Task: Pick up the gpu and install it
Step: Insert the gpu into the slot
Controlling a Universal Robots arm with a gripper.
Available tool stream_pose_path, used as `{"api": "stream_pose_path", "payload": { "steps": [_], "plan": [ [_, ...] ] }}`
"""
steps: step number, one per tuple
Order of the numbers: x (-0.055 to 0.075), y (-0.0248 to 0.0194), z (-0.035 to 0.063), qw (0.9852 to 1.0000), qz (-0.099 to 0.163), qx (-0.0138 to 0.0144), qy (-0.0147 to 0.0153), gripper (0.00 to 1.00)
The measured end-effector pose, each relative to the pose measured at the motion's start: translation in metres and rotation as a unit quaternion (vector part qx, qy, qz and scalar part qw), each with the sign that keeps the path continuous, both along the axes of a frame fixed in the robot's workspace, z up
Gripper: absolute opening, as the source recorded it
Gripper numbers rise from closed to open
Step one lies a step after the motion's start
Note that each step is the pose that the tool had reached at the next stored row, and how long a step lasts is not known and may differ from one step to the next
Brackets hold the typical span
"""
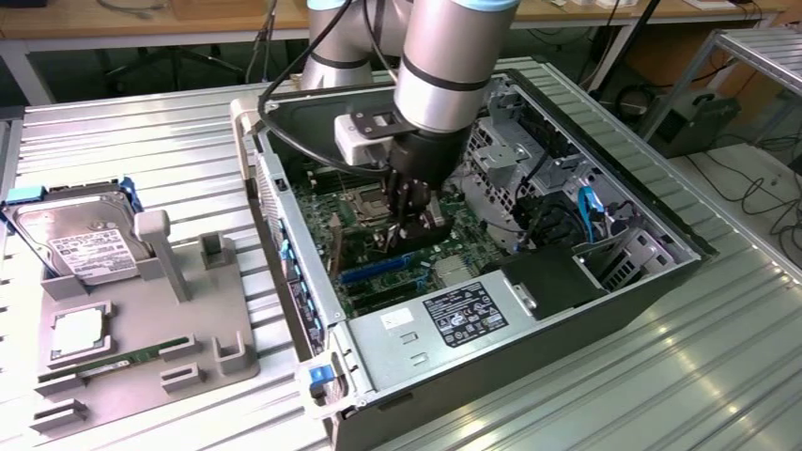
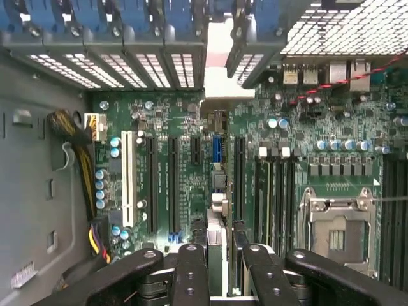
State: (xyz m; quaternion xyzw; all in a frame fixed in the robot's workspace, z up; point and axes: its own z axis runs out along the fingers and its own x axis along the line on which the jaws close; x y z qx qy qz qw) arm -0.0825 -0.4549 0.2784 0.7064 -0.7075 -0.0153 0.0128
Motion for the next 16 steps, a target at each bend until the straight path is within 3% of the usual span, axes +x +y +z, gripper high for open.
{"api": "stream_pose_path", "payload": {
  "steps": [16],
  "plan": [
    [-0.020, 0.0001, -0.0082, 1.0000, 0.000, -0.0008, 0.0000, 0.26]
  ]
}}
